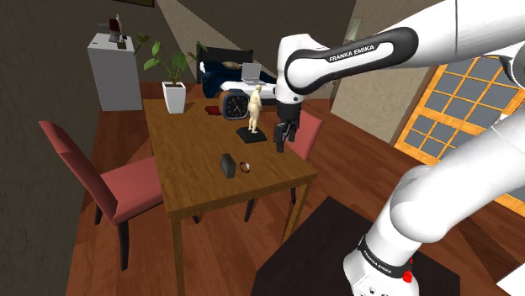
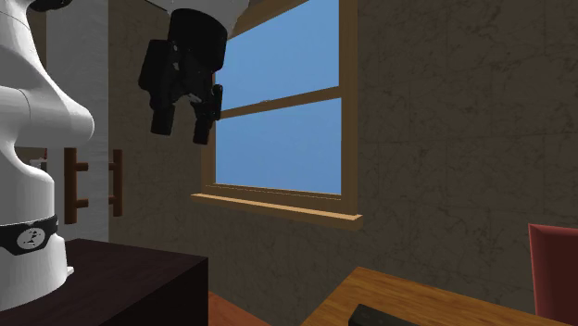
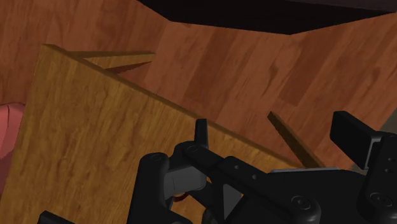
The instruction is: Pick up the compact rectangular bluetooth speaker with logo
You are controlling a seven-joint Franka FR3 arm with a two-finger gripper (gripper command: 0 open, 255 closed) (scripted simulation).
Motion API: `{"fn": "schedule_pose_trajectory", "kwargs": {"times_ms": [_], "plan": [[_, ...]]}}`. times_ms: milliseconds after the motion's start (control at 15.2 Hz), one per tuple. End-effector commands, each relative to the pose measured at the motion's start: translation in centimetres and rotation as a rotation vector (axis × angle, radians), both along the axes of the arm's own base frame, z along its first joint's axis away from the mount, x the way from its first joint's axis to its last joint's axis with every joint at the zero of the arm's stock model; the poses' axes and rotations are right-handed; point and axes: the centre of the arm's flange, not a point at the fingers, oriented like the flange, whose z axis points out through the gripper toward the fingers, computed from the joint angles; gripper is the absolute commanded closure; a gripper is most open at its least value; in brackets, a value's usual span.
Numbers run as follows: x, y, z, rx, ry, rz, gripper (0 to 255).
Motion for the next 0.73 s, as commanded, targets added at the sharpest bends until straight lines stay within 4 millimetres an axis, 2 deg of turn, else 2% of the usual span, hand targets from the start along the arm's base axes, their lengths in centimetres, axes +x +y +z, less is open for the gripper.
{"fn": "schedule_pose_trajectory", "kwargs": {"times_ms": [0,660], "plan": [[1.7,-0.3,-1.8,0.010,-0.011,-0.006,0],[11.0,-0.5,-10.4,0.059,-0.056,-0.036,0]]}}
